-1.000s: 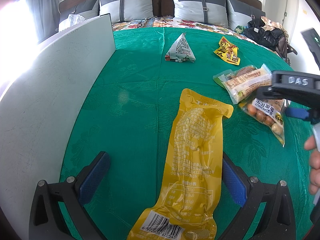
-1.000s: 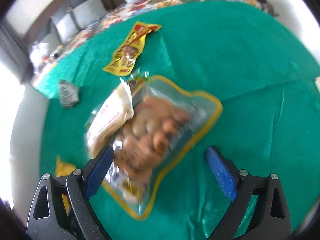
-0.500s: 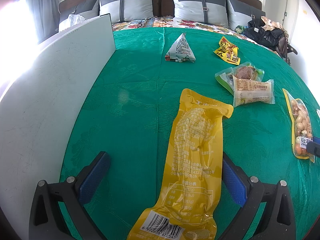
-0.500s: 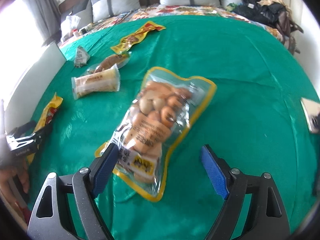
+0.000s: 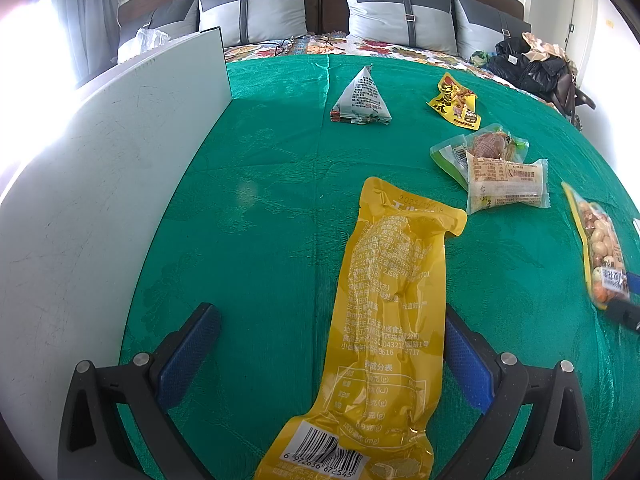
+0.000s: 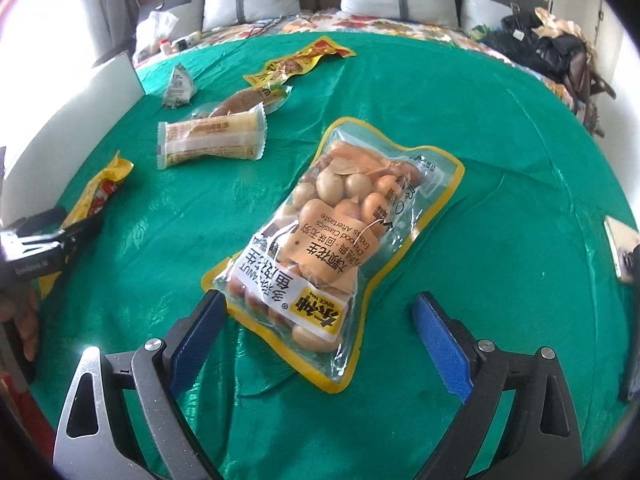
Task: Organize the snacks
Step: 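Position the right tool fingers around the clear peanut bag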
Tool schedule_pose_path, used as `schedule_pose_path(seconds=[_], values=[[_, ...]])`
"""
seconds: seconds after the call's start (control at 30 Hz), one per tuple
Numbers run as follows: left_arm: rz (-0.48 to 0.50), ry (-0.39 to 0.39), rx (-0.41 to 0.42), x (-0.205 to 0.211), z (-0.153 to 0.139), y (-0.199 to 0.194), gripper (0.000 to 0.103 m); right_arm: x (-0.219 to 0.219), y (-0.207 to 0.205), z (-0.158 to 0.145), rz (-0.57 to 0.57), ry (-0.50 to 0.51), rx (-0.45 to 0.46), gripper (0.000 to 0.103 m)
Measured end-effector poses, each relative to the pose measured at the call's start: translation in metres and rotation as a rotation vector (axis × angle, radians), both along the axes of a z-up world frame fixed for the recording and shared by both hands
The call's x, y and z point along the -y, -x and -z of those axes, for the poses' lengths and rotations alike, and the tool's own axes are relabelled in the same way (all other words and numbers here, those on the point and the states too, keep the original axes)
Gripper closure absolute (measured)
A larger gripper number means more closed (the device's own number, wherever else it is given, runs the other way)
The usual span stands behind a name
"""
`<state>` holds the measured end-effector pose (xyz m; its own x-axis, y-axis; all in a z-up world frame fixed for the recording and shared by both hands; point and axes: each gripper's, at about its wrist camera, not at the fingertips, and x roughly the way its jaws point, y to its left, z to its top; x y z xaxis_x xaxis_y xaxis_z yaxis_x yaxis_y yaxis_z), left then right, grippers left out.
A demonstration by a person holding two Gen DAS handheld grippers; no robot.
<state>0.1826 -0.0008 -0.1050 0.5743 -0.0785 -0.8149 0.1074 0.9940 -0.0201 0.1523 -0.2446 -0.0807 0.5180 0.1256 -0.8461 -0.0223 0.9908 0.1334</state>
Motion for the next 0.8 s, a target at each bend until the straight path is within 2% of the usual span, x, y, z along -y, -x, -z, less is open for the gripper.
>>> schedule_pose_path(seconds=[0.17, 0.27, 0.33, 0.37, 0.4, 0.5, 0.53, 0.6, 0.8], values=[[-0.001, 0.0, 0.0, 0.0, 0.0, 0.0, 0.0, 0.014, -0.005, -0.019, 0.115, -0.093, 0.086, 0.007], [-0.001, 0.0, 0.0, 0.0, 0.0, -0.001, 0.0, 0.021, -0.029, -0.009, 0.235, -0.144, 0.011, 0.007], [-0.001, 0.0, 0.0, 0.0, 0.0, -0.001, 0.0, 0.019, -0.04, 0.004, 0.266, -0.148, -0.043, 0.006], [0.0, 0.0, 0.0, 0.0, 0.0, -0.001, 0.0, 0.012, -0.041, 0.003, 0.265, -0.096, -0.005, 0.006], [0.0, 0.001, 0.0, 0.0, 0.0, -0.001, 0.0, 0.005, -0.043, 0.005, 0.243, -0.069, -0.015, 0.005], [0.0, 0.001, 0.0, 0.0, 0.0, -0.001, 0.0, -0.02, -0.043, 0.014, 0.147, 0.125, -0.002, 0.005], [0.0, 0.0, 0.0, 0.0, 0.0, -0.001, 0.0, -0.024, -0.039, 0.014, 0.118, 0.151, 0.045, 0.005], [0.0, 0.001, 0.0, 0.0, 0.0, -0.001, 0.0, -0.022, -0.039, 0.016, 0.072, 0.161, 0.069, 0.005], [0.0, 0.001, 0.0, -0.001, 0.0, -0.001, 0.0, -0.005, -0.041, 0.015, -0.005, 0.123, 0.011, 0.006]])
